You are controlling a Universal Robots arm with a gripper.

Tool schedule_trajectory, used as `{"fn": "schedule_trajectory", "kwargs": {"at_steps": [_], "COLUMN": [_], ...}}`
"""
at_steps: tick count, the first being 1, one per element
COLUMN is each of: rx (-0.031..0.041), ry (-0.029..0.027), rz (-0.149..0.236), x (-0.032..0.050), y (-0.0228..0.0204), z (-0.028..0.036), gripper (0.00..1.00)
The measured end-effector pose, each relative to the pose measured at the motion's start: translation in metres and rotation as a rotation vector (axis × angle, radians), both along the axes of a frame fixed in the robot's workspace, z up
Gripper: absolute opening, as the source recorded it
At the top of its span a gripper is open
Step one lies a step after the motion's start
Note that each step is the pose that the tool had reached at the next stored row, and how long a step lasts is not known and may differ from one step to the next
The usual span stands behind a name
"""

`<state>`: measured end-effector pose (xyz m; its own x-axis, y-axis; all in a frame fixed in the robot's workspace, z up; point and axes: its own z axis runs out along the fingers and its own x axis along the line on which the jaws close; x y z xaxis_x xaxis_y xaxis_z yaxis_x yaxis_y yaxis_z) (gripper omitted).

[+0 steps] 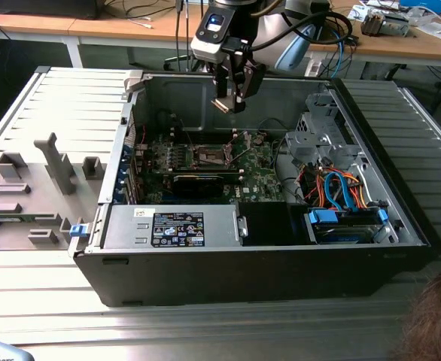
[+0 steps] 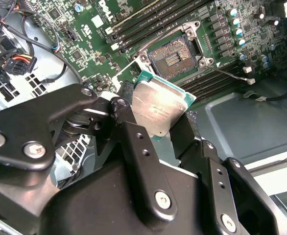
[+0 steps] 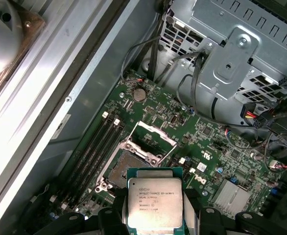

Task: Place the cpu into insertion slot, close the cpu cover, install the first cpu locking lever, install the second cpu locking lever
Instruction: 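Place the cpu into insertion slot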

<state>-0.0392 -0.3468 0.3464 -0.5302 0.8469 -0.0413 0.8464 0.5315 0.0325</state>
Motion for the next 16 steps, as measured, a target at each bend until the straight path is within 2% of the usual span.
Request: {"fn": "schedule_trajectory", "kwargs": {"at_steps": [16], "rx": [0.0], "ry": [0.0], "rz": [-0.011], "x": [0.0], "y": [0.0], "z": [-0.0003], "gripper": [0.55]}}
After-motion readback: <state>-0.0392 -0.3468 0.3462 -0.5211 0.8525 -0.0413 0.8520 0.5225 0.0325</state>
